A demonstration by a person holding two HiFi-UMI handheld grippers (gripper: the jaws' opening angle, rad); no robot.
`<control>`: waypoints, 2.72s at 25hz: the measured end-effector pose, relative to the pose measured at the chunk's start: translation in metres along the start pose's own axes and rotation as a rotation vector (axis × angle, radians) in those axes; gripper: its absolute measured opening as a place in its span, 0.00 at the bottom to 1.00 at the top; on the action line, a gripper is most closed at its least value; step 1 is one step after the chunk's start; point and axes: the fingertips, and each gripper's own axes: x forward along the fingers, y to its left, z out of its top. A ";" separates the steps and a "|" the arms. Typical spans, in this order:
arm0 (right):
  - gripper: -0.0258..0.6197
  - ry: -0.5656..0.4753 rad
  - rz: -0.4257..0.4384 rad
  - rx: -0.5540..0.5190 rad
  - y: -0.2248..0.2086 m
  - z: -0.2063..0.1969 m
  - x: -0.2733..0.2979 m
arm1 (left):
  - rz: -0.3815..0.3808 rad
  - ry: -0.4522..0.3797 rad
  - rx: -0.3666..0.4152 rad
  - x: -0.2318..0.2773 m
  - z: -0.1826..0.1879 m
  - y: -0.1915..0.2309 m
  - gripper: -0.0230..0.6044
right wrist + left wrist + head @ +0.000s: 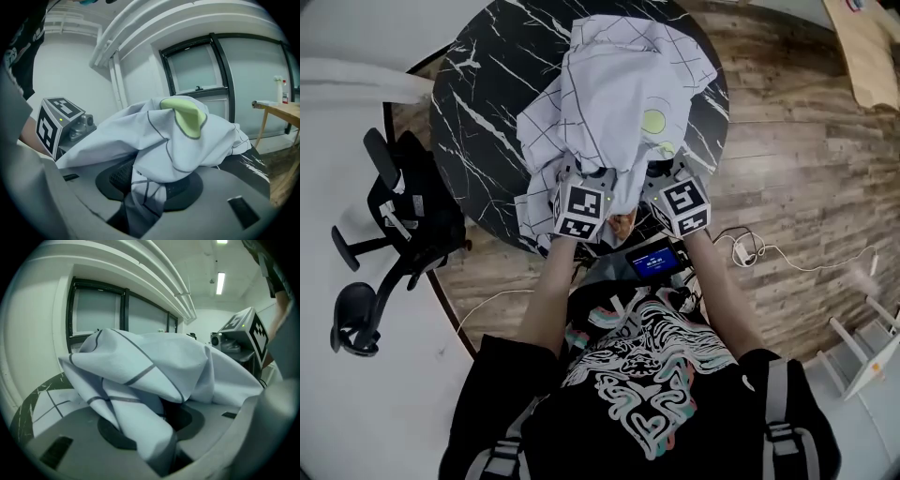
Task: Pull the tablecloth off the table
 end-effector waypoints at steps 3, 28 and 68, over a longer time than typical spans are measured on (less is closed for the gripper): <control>0.30 -0.023 -0.003 -0.015 0.005 0.010 -0.004 | 0.013 -0.020 0.009 -0.008 0.008 0.001 0.33; 0.27 -0.183 -0.033 -0.149 0.056 0.081 -0.058 | 0.084 -0.190 0.097 -0.087 0.071 -0.012 0.31; 0.25 -0.501 0.093 -0.267 0.158 0.222 -0.147 | 0.291 -0.534 0.096 -0.253 0.189 -0.020 0.30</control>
